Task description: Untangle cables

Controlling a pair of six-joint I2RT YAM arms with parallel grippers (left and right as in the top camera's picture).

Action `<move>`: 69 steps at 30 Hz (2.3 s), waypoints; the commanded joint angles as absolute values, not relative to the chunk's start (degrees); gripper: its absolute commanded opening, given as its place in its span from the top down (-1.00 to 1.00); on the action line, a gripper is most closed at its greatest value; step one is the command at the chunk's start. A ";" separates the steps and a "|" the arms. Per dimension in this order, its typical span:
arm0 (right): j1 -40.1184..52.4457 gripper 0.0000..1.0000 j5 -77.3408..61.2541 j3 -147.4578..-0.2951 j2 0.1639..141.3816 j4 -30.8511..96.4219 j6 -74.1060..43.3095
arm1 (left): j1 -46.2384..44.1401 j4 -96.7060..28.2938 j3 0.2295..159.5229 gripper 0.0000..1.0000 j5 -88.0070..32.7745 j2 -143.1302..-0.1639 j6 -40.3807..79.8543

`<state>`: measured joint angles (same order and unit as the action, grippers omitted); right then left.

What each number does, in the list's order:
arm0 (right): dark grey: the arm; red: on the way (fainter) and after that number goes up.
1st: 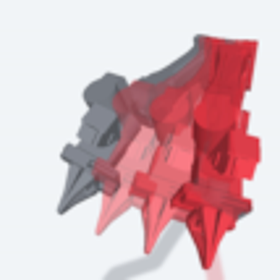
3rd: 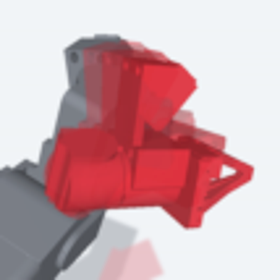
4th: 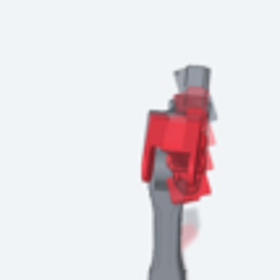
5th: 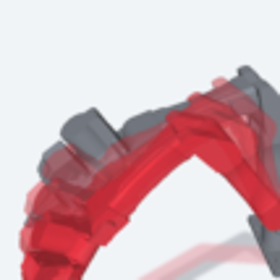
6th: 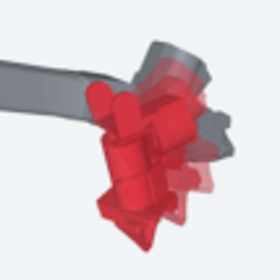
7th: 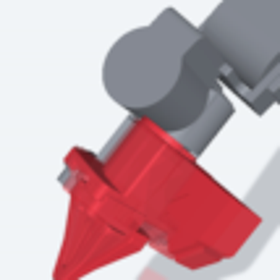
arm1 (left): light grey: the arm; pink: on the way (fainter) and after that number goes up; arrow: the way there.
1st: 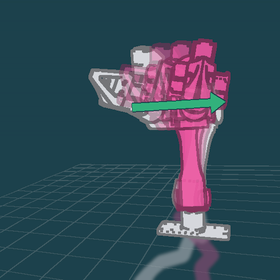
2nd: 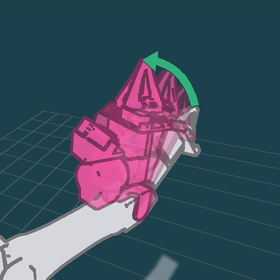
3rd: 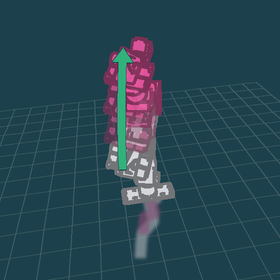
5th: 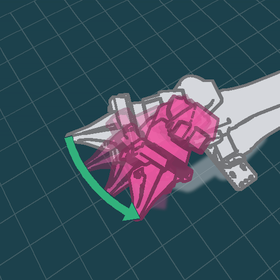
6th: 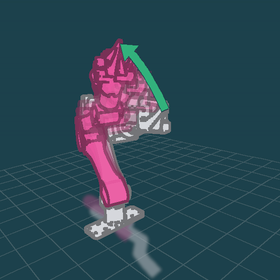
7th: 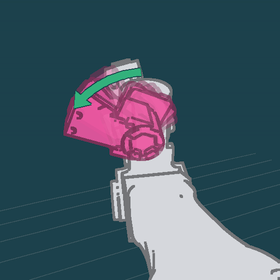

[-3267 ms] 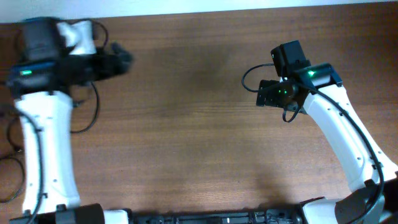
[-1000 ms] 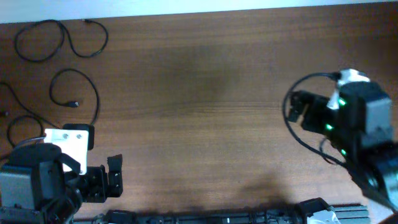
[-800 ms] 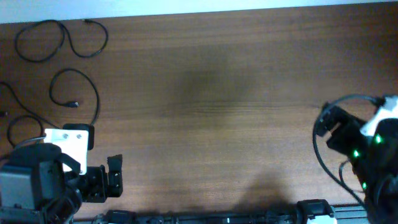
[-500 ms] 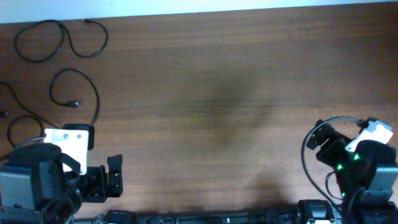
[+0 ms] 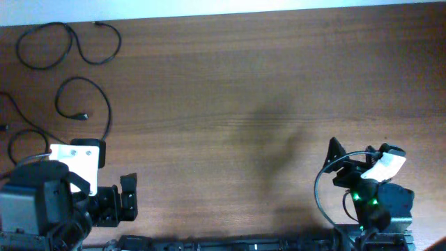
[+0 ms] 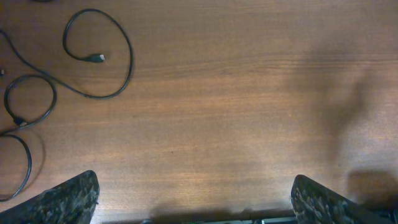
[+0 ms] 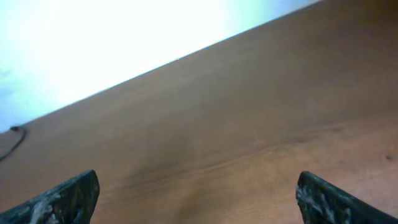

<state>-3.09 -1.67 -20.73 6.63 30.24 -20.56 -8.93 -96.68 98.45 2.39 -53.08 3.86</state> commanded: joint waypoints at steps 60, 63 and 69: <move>-1.58 -0.97 0.47 -0.34 0.21 4.67 -0.01 | -8.73 -96.71 98.41 -0.98 2.98 -53.01 2.96; -1.58 -0.97 0.45 -0.34 0.25 4.67 0.01 | -8.73 -96.71 98.41 -0.98 2.98 -53.01 2.96; -1.58 -0.97 0.45 -0.34 0.25 4.67 0.01 | -8.73 -96.71 98.41 -0.98 2.98 -53.01 2.94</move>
